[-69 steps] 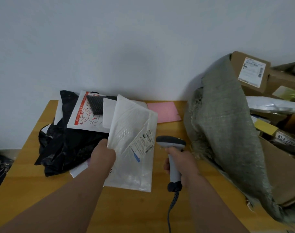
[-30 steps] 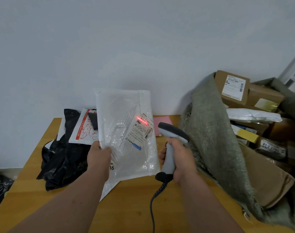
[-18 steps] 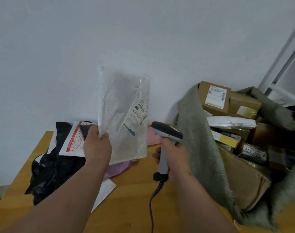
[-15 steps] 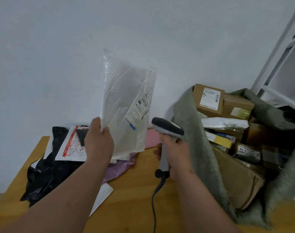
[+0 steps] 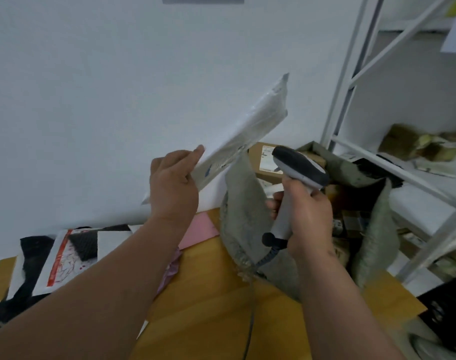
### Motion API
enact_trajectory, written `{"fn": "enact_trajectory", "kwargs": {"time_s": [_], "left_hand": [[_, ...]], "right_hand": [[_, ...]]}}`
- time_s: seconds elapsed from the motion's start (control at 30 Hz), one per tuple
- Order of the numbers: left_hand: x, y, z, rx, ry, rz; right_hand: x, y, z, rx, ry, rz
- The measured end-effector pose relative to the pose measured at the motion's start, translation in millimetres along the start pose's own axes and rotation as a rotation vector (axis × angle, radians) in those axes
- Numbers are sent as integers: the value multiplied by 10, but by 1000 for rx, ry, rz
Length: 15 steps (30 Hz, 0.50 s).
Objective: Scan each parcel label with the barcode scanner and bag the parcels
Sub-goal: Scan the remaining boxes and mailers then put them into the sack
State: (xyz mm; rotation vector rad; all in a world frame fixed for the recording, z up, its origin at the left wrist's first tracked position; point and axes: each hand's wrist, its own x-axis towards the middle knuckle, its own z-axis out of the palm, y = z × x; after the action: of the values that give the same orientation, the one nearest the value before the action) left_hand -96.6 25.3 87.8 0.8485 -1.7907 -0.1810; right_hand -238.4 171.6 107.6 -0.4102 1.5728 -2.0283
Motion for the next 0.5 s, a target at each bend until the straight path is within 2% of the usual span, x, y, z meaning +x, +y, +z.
{"fn": "enact_trajectory", "kwargs": {"time_s": [0.13,0.3,0.43,0.5], "left_hand": [[119,224,184,73,-79,253],[114,588,558,178,-195,426],[97,849,858,272,-417,393],[82,890,1001,339,-466,385]], "right_hand": [[69,-99,-257,109,171,-69],[244,-269,-616,180,275,-137],[508,-380,-902,137,331,-127],[647,-404,-1056,118,342,-120]]}}
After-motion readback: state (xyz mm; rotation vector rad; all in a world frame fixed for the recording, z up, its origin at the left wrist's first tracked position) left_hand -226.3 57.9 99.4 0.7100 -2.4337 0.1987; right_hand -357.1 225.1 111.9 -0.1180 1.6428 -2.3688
